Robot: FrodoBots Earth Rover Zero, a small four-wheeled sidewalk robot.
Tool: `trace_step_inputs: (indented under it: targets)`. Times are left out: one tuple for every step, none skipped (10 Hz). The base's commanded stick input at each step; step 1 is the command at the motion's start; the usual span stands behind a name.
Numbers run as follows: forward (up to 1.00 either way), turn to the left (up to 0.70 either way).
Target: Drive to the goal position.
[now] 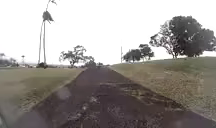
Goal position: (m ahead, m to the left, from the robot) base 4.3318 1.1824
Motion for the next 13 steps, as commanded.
trace_step_inputs:
  targets:
    - [1.0,0.0]
    - [1.0,0.0]
    - [1.0,0.0]
    - [1.0,0.0]
    - [1.0,0.0]
    - [1.0,0.0]
    - [1.0,0.0]
    - [1.0,0.0]
    - [1.0,0.0]
    - [0.64,0.0]
    - [0.0,0.0]
    - [0.0,0.0]
    - [0.0,0.0]
